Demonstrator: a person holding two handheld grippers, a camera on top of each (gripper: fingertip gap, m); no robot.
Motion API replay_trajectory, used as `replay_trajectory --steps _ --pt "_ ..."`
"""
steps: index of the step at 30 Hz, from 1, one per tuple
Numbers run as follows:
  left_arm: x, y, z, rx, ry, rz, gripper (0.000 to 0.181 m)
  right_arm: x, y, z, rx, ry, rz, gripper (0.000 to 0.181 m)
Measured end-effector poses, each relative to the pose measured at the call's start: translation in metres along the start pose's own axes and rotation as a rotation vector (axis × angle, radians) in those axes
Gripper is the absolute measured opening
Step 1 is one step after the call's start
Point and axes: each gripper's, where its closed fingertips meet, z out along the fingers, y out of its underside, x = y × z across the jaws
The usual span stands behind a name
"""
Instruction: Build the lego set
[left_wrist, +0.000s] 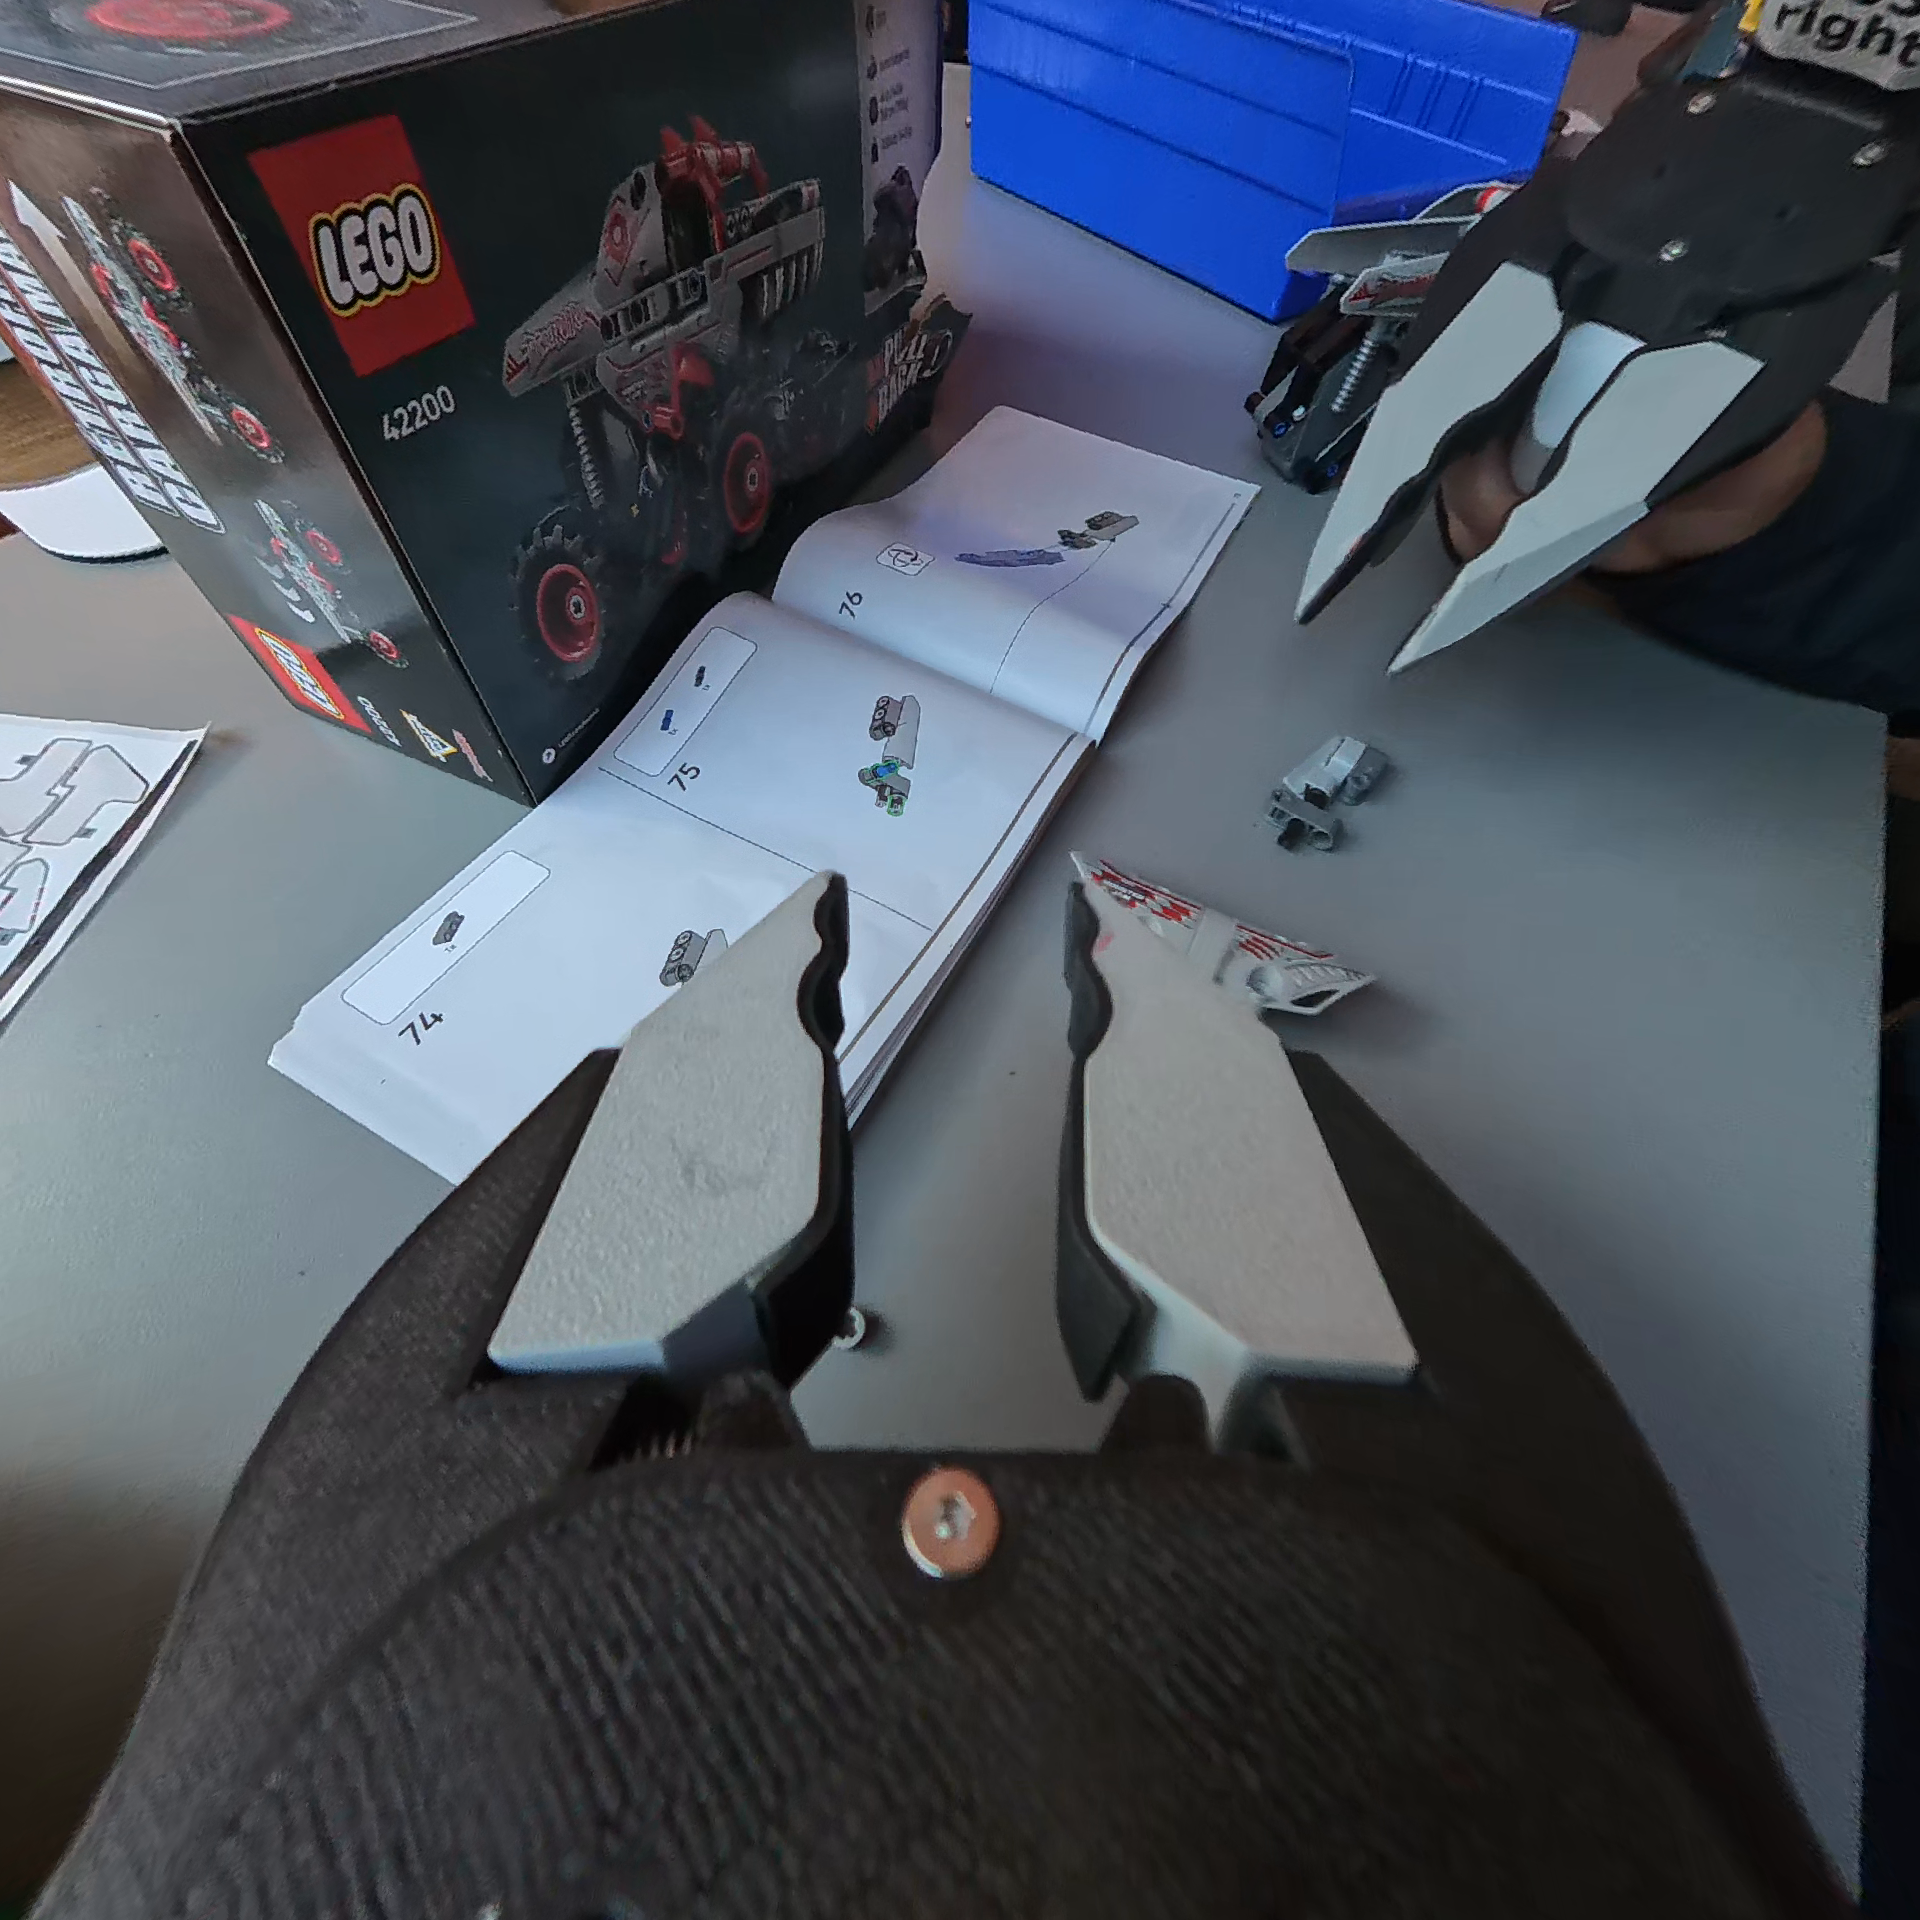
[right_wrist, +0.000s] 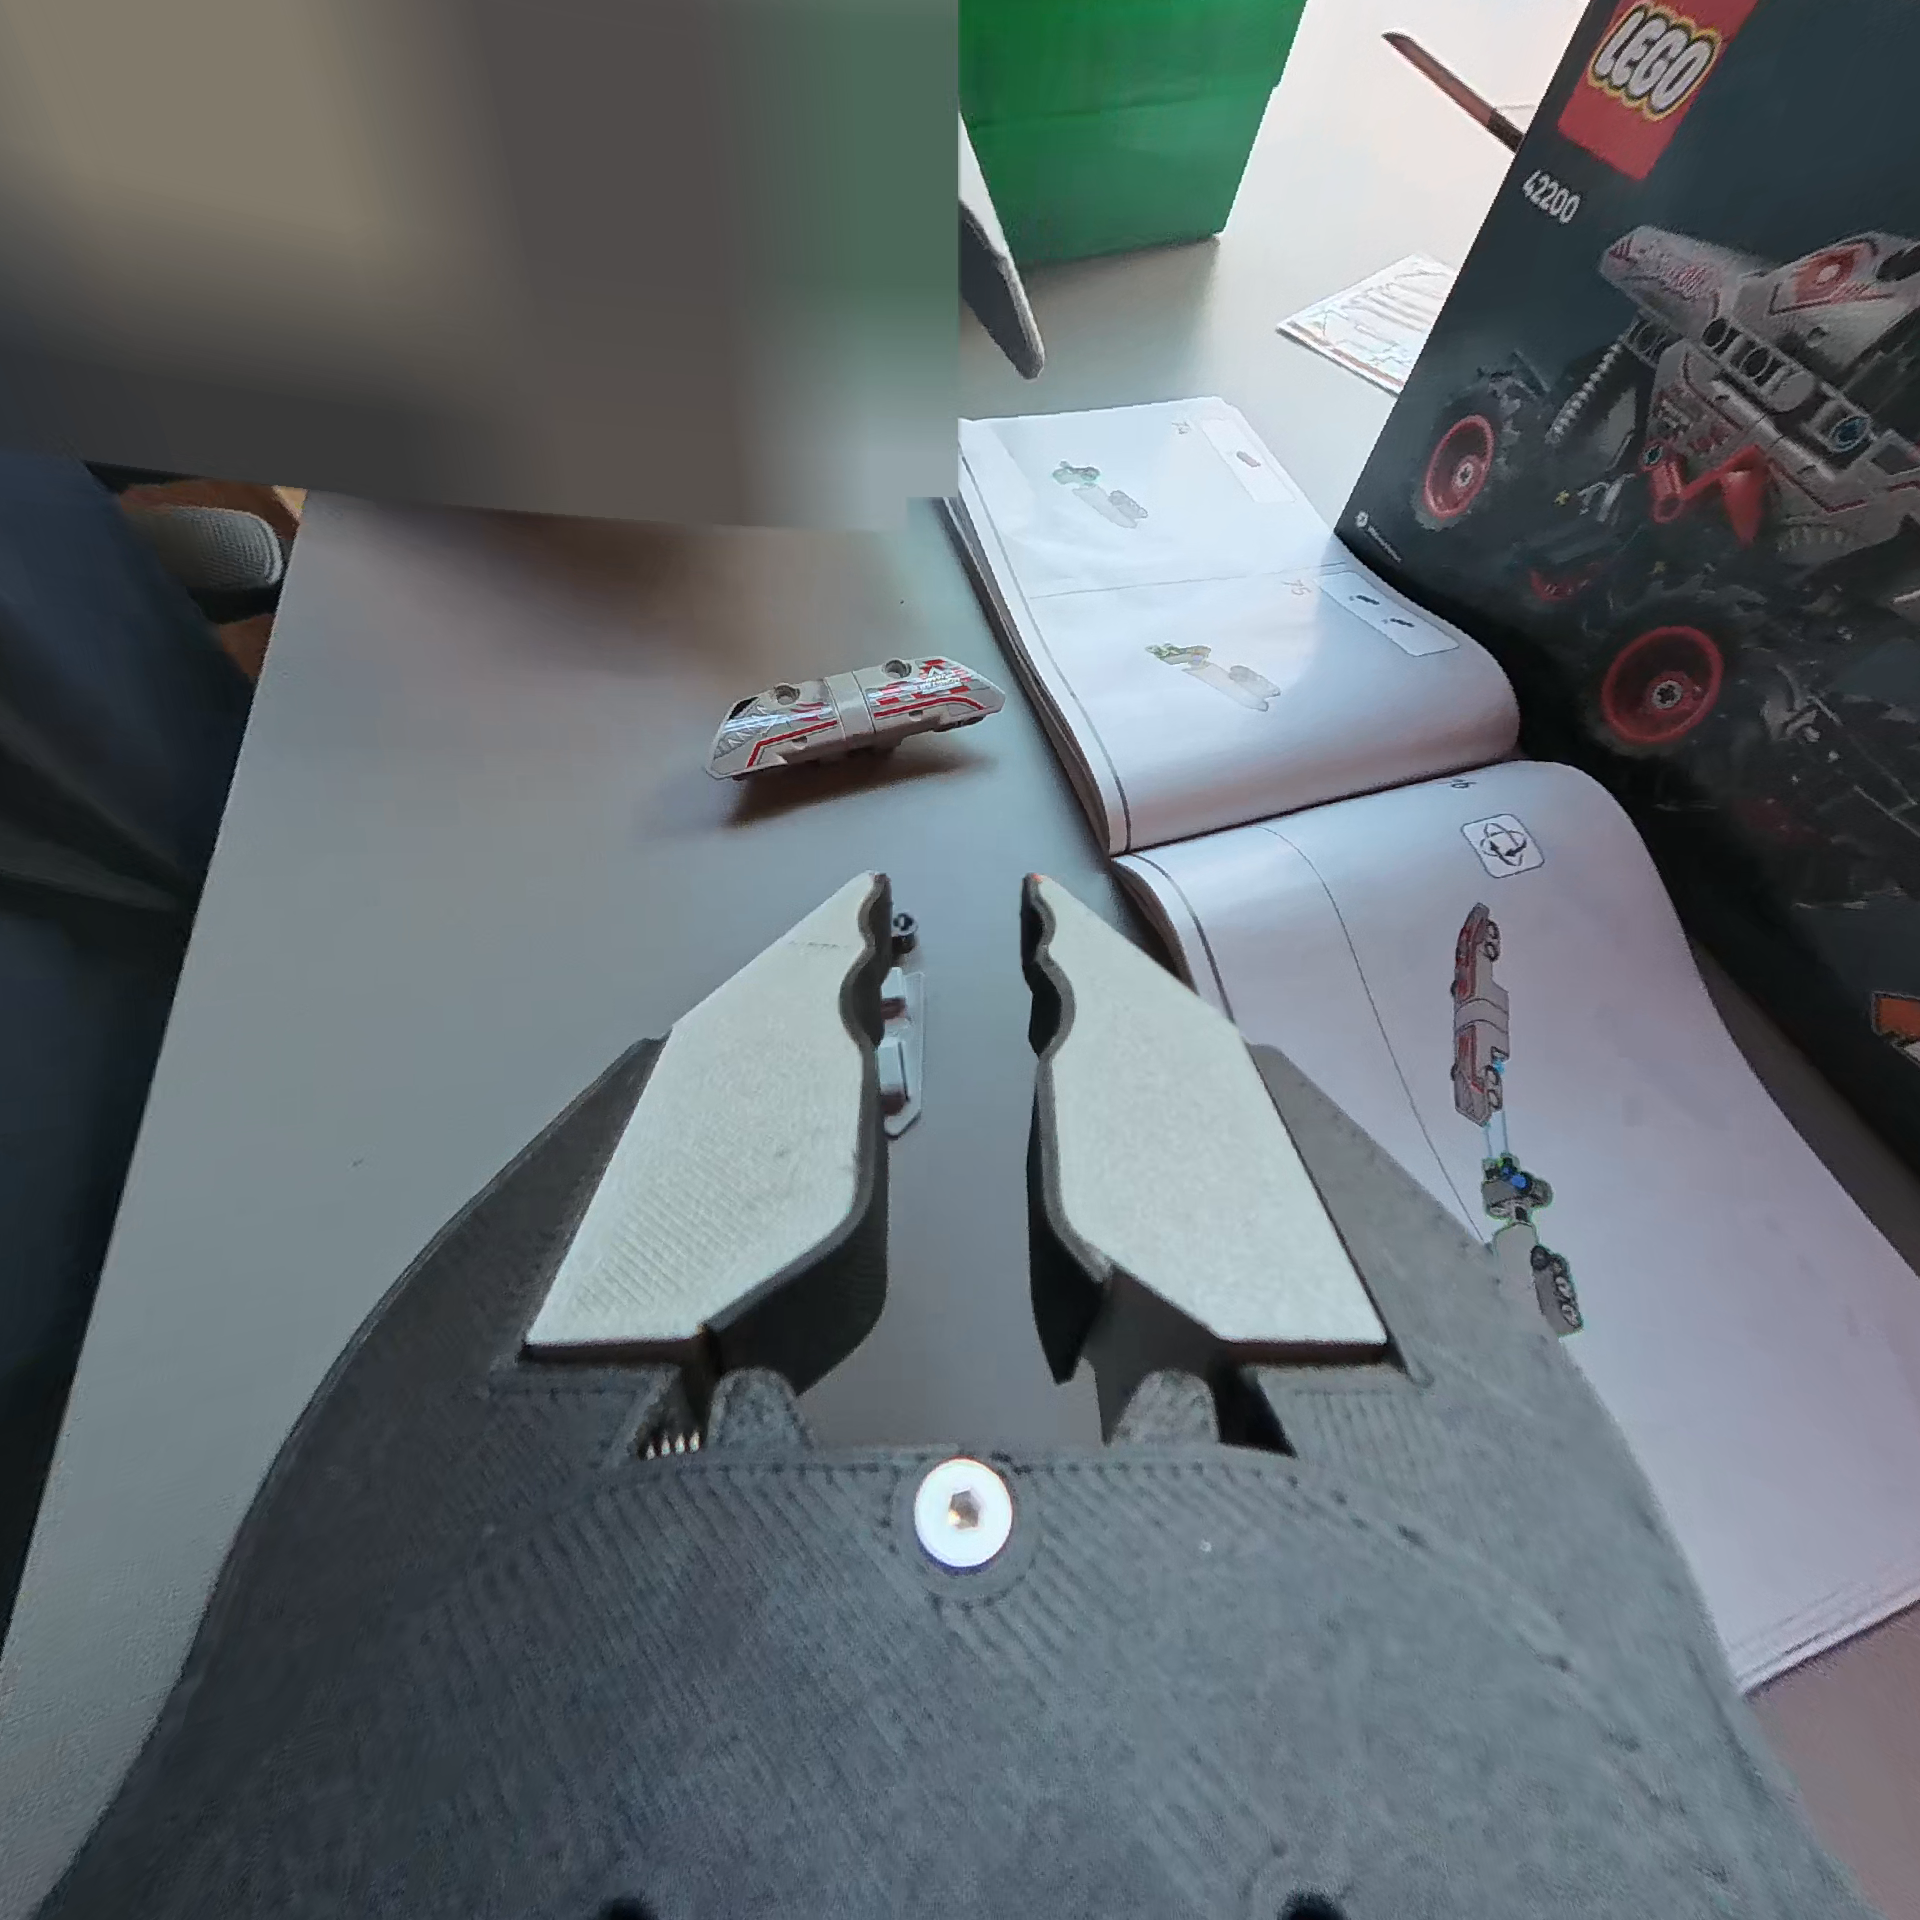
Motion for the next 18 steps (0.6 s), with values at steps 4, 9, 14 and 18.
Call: replay_trajectory --steps 4,9,14,18 --pt "-0.001 0.003 0.002 -0.024 -0.007 -0.004 0.04 0.007 -0.002 0.0 0.015 0.021 -0.001 0.022" --pt "0.002 0.005 0.006 -0.033 0.014 -0.015 0.041 0.009 -0.006 0.006 0.033 0.006 0.005 0.022" --pt "0.002 0.007 0.008 -0.052 -0.001 0.003 0.042 0.01 -0.002 0.012 0.018 0.001 0.004 0.023" --pt "0.006 0.007 0.013 -0.054 0.0 0.011 0.05 0.01 -0.004 0.012 0.037 0.008 0.001 0.022"
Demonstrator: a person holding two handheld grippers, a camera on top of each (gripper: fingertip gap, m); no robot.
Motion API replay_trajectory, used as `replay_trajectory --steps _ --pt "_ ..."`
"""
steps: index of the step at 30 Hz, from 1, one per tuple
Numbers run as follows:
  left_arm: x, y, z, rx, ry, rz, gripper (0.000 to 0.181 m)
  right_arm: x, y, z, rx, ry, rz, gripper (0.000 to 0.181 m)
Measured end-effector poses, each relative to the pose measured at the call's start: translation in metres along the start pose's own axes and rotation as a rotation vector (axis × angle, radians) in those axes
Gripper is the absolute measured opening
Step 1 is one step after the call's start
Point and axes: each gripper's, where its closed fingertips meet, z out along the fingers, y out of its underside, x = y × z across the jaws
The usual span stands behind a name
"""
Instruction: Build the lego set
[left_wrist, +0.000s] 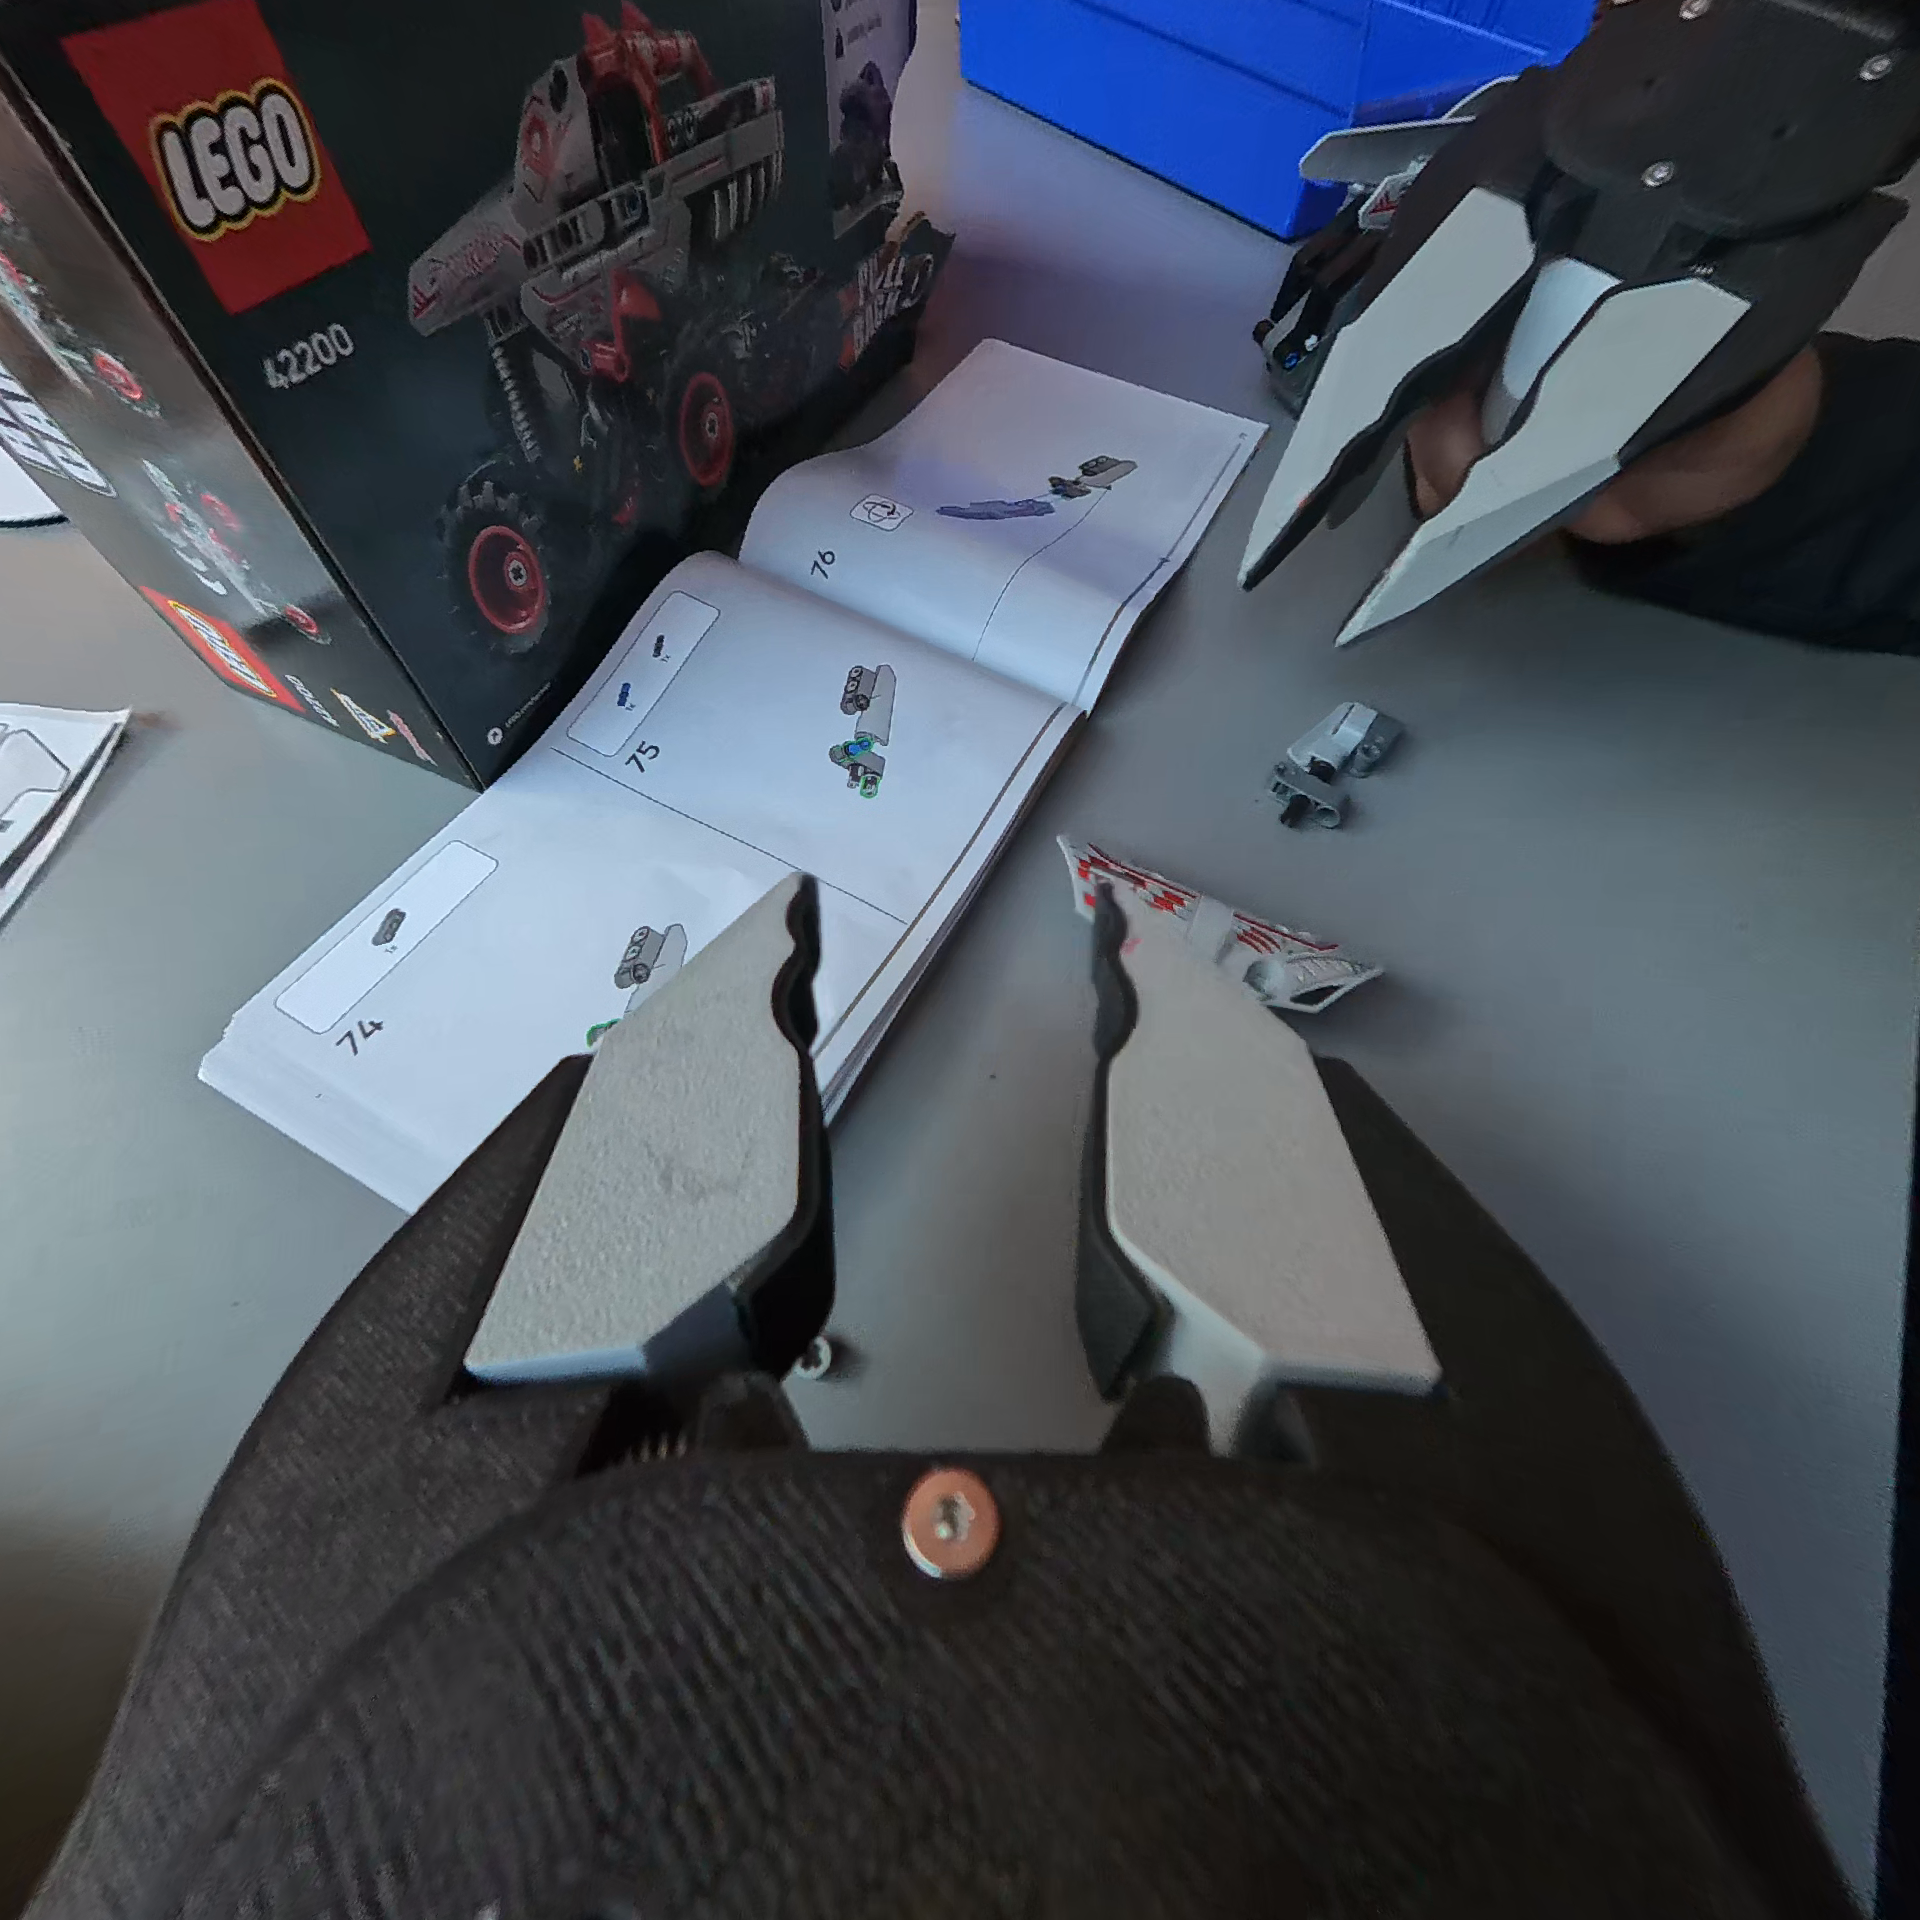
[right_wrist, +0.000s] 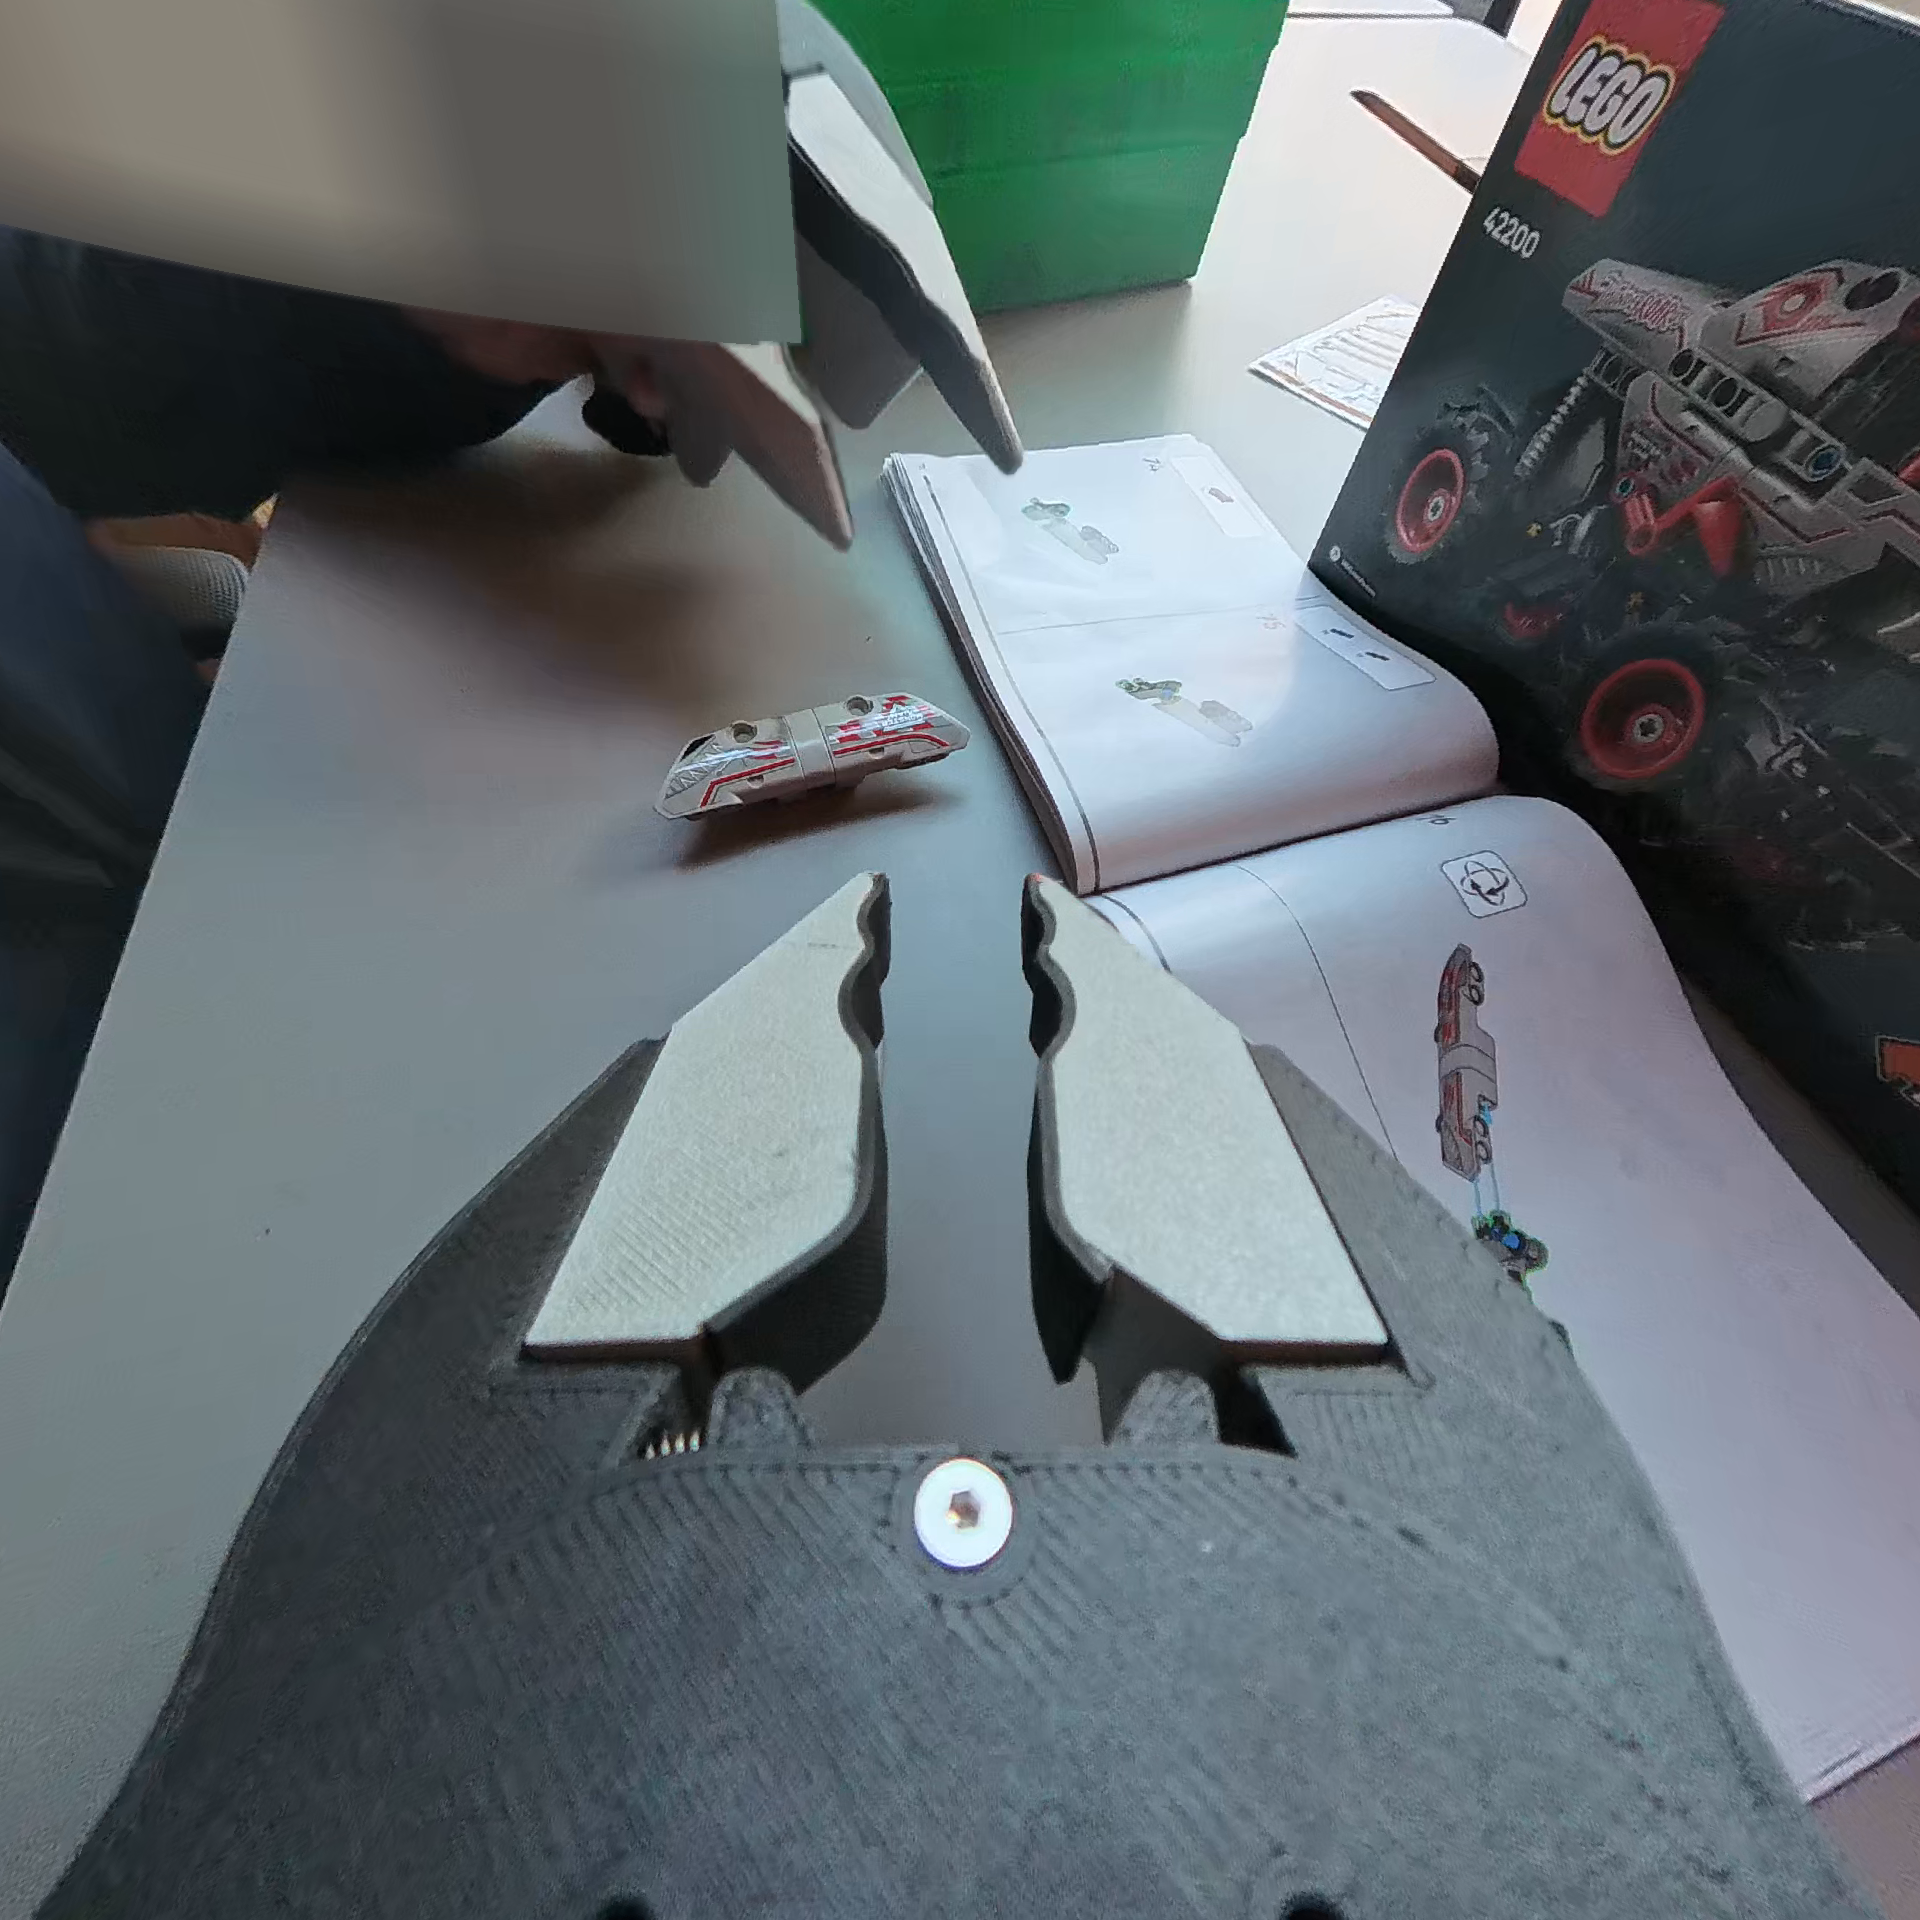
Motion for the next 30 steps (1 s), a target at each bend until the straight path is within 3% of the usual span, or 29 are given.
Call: replay_trajectory --steps 2,6,10,14,17,18,21,25,27,30 --pt "0.004 0.002 0.005 -0.011 0.004 -0.01 0.057 0.0 -0.001 0.0 0.014 0.004 -0.002 0.022" --pt "0.014 -0.011 0.007 0.049 -0.029 0.017 0.052 0.001 -0.004 -0.002 0.042 0.019 0.004 0.021" --pt "0.039 -0.034 -0.025 0.144 0.014 0.043 0.046 0.004 -0.002 -0.008 0.058 0.048 0.031 0.021" --pt "0.012 -0.027 -0.112 -0.021 -0.09 0.088 0.021 0.004 -0.004 -0.016 0.086 0.066 0.05 0.02" --pt "-0.023 0.03 -0.172 -0.394 -0.133 0.079 0.014 0.001 -0.007 -0.014 0.091 0.051 0.051 0.02" --pt "-0.035 0.039 -0.182 -0.431 -0.14 0.141 0.001 -0.001 -0.007 -0.013 0.089 0.039 0.049 0.02" --pt "-0.031 0.045 -0.194 -0.417 0.087 0.222 0.002 -0.006 -0.006 -0.009 0.074 0.023 0.033 0.02" --pt "-0.042 0.028 -0.203 -0.425 0.143 0.132 0.01 -0.006 -0.003 -0.009 0.059 0.032 0.026 0.02" --pt "-0.05 0.025 -0.208 -0.425 0.106 0.19 0.008 -0.003 -0.004 -0.012 0.066 0.041 0.032 0.02" --pt "-0.069 0.062 -0.223 -0.606 0.03 0.286 0.009 -0.002 -0.006 -0.015 0.083 0.042 0.044 0.019"
